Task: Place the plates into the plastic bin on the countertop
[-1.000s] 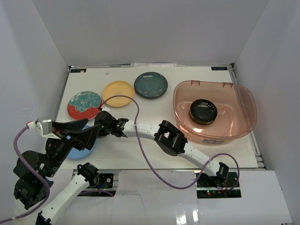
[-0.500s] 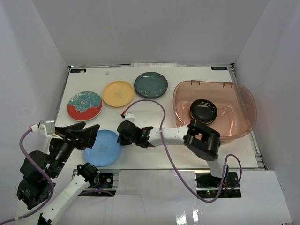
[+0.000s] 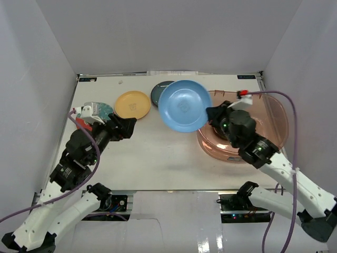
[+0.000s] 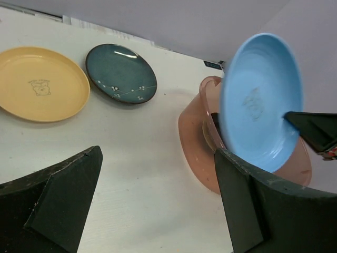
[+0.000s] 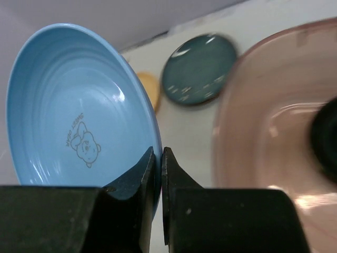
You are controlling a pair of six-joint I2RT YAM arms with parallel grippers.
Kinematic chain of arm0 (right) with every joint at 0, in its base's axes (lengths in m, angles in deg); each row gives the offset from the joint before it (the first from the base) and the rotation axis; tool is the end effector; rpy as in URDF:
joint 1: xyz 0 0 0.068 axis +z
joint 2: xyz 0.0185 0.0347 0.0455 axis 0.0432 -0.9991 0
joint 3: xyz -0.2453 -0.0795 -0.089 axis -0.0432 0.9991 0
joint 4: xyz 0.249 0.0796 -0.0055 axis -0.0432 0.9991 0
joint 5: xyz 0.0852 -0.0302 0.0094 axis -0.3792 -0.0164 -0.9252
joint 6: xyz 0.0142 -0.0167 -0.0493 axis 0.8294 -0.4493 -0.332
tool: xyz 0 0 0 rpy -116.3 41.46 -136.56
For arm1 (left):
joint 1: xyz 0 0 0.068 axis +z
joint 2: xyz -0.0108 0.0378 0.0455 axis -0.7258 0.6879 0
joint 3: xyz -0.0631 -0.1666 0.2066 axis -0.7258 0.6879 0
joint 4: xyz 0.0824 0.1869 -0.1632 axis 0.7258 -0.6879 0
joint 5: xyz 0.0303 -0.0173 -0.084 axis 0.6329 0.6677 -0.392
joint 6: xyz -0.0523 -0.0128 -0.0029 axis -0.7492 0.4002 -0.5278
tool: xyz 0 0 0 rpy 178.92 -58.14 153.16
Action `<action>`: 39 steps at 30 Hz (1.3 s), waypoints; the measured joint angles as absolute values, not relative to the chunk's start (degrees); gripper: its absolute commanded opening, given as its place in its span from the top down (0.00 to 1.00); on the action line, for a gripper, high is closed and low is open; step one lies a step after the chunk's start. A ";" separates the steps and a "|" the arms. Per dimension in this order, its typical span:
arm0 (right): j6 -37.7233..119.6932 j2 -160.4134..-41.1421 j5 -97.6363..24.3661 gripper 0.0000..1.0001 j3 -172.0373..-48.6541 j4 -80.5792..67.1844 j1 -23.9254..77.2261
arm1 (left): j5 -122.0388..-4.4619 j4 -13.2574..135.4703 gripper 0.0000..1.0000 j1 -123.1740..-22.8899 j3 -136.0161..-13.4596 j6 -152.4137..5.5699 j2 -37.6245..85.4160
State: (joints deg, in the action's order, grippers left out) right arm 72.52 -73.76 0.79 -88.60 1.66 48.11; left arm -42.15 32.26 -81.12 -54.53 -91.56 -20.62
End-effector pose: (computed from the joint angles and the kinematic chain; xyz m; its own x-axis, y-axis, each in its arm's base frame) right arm 0.1495 0.1539 0.3698 -0.3018 0.4809 -0.8232 -0.2193 0.8053 0.5508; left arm 0.0939 -0.0553 0.3824 -0.2548 -0.4114 -0.8751 0.2822 0.8340 -0.4742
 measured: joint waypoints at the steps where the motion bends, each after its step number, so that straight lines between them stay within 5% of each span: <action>1: 71.36 -71.01 1.20 0.92 -88.49 3.56 43.98 | -41.80 33.09 0.02 -81.12 -54.38 -92.65 -19.02; 15: 59.10 -74.90 -16.72 0.92 -82.83 11.78 0.33 | -34.30 46.42 0.02 -80.66 -39.98 -108.78 0.26; 25: 63.16 -86.22 -32.39 0.92 -72.51 1.09 -10.64 | -37.73 59.12 0.04 -70.70 -40.11 -115.49 22.90; 28: 64.15 -87.31 -33.86 0.75 -72.40 -0.57 -11.84 | -37.95 61.44 0.04 -69.08 -40.46 -116.63 25.92; 30: 65.00 -87.62 -33.90 0.40 -72.40 -1.93 -12.52 | -38.17 61.94 0.05 -68.40 -41.86 -116.87 28.23; 32: 65.15 -87.55 -33.64 0.16 -72.40 -2.80 -13.15 | -38.83 62.49 0.08 -67.39 -43.89 -116.98 31.21; 39: 65.17 -80.67 -34.51 0.10 -72.32 -3.17 -13.98 | -40.62 63.76 0.16 -63.55 -48.20 -116.54 38.88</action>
State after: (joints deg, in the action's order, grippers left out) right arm 65.17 -80.67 -34.51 -72.32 -3.17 -13.98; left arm -40.62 63.76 -63.55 -48.20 -116.54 38.88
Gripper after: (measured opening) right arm 0.907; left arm 0.852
